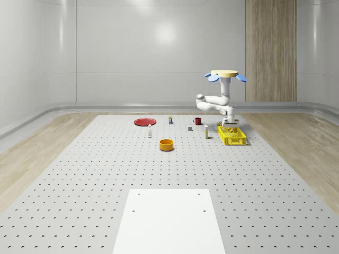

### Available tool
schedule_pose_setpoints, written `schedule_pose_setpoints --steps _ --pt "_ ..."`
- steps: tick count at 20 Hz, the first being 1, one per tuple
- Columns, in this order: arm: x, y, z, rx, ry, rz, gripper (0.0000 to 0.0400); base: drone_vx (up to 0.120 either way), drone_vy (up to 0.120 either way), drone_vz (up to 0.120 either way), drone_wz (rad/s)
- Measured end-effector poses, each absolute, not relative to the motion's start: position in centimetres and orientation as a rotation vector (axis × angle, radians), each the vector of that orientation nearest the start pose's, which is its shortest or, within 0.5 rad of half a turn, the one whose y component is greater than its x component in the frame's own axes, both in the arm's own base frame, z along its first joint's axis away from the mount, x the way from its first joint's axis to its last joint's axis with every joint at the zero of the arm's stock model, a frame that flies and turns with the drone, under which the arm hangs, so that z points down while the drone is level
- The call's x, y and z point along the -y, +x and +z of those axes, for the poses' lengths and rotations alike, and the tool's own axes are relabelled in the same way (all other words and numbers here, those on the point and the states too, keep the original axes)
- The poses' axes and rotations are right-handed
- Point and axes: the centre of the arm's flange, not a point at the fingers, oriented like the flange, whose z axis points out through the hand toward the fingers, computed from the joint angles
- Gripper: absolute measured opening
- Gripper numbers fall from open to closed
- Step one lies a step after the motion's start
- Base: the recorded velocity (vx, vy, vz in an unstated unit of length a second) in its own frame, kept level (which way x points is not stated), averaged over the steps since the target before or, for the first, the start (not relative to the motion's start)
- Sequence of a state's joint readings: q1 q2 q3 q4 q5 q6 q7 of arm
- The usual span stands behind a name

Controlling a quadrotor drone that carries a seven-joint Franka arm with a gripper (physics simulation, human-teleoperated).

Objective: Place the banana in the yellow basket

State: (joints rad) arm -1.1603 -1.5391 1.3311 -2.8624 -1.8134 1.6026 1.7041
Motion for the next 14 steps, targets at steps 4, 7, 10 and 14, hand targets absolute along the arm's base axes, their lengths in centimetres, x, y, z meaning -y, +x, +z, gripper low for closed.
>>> schedule_pose_setpoints --steps 4,7,10,14 --pt "-0.6 30.7 50.9 -0.002 -0.004 0.815 0.019 0.0 0.02 0.0 0.0" --pt "-0.6 30.7 51.9 -0.002 -0.004 0.815 0.019 0.0 0.0 0.0 0.0" --pt "-0.6 30.7 53.1 -0.002 -0.004 0.815 0.019 0.0 0.0 0.0 0.0" --pt "-0.6 30.7 54.5 -0.002 -0.004 0.815 0.019 0.0 0.0 0.0 0.0"
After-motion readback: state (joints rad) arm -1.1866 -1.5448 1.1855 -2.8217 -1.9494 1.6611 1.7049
